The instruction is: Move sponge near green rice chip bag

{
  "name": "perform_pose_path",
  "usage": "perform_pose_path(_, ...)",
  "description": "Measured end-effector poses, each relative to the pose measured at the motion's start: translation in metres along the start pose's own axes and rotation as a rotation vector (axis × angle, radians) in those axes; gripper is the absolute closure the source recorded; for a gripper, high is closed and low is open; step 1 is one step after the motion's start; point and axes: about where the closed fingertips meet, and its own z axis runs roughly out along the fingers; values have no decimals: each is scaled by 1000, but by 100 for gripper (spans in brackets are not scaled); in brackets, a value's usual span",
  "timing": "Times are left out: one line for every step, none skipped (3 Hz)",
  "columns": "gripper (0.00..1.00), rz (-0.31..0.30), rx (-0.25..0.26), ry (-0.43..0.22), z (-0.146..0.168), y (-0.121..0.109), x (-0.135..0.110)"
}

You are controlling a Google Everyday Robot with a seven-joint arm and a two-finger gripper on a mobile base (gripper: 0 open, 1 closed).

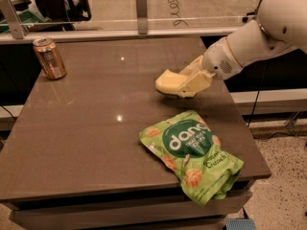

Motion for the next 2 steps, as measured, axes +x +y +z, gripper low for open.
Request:
perform_pose_path(100, 2, -13, 34, -14, 24, 24)
perform_pose_path(100, 2, -39, 40, -17, 39, 36)
